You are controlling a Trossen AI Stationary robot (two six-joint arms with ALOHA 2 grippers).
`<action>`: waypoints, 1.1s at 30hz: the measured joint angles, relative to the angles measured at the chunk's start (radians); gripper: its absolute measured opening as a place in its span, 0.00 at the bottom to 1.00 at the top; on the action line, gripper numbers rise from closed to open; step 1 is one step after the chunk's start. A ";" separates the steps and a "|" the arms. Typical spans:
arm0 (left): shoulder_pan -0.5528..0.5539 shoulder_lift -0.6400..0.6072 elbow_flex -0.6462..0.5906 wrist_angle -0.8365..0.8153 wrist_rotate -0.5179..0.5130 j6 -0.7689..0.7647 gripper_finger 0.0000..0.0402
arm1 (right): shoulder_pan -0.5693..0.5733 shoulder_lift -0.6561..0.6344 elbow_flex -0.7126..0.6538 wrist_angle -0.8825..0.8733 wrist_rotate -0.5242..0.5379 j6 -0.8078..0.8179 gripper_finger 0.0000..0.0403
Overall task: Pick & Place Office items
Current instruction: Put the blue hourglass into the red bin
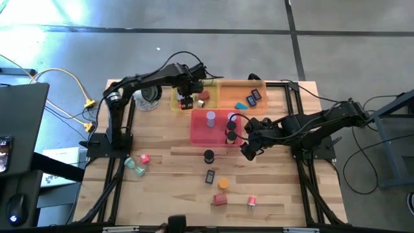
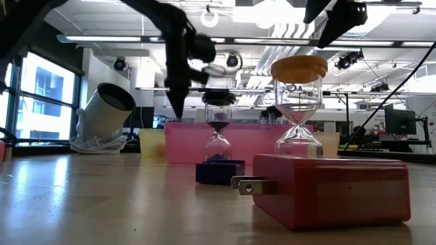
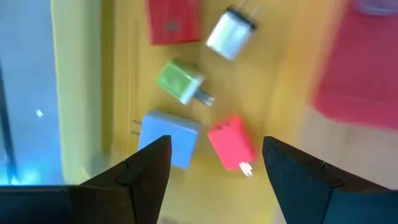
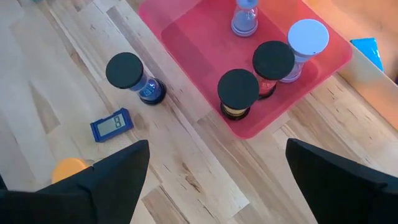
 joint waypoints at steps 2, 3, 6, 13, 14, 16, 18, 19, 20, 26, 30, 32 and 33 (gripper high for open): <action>-0.029 -0.050 0.000 -0.053 0.003 0.034 0.61 | 0.000 0.000 0.000 0.000 0.000 -0.011 0.91; -0.046 -0.072 0.000 -0.086 0.006 0.051 0.61 | 0.000 0.000 0.000 0.000 0.000 -0.020 0.91; -0.104 -0.141 0.000 -0.199 0.007 0.077 0.61 | 0.000 0.000 0.000 0.001 0.002 -0.045 0.91; -0.245 -0.269 -0.002 -0.479 0.135 -0.068 0.61 | 0.000 0.000 0.000 0.007 0.002 -0.089 0.91; -0.263 -0.288 -0.006 -0.468 0.156 -0.124 0.61 | 0.000 0.000 0.000 0.008 0.000 -0.091 0.91; -0.295 -0.325 -0.008 -0.466 0.169 -0.258 0.61 | 0.002 0.000 0.000 0.012 -0.009 -0.092 0.91; -0.328 -0.357 -0.008 -0.470 0.152 -0.346 0.61 | 0.002 0.000 0.000 0.013 -0.017 -0.098 0.91; -0.348 -0.369 -0.009 -0.468 0.142 -0.373 0.61 | 0.002 0.000 -0.001 0.017 -0.019 -0.099 0.91; -0.368 -0.383 -0.012 -0.466 0.138 -0.384 0.61 | 0.002 0.000 -0.001 0.021 -0.021 -0.099 0.91; -0.523 -0.474 -0.081 -0.467 0.145 -0.319 0.61 | 0.009 0.000 -0.001 0.041 -0.020 -0.107 0.91; -0.632 -0.538 -0.175 -0.466 0.144 -0.304 0.61 | 0.029 0.000 -0.017 0.063 -0.019 -0.142 0.91; -0.689 -0.572 -0.236 -0.469 0.145 -0.304 0.61 | 0.037 0.000 -0.036 0.084 -0.021 -0.159 0.91; -0.718 -0.588 -0.267 -0.469 0.144 -0.304 0.61 | 0.042 0.000 -0.046 0.094 -0.022 -0.160 0.91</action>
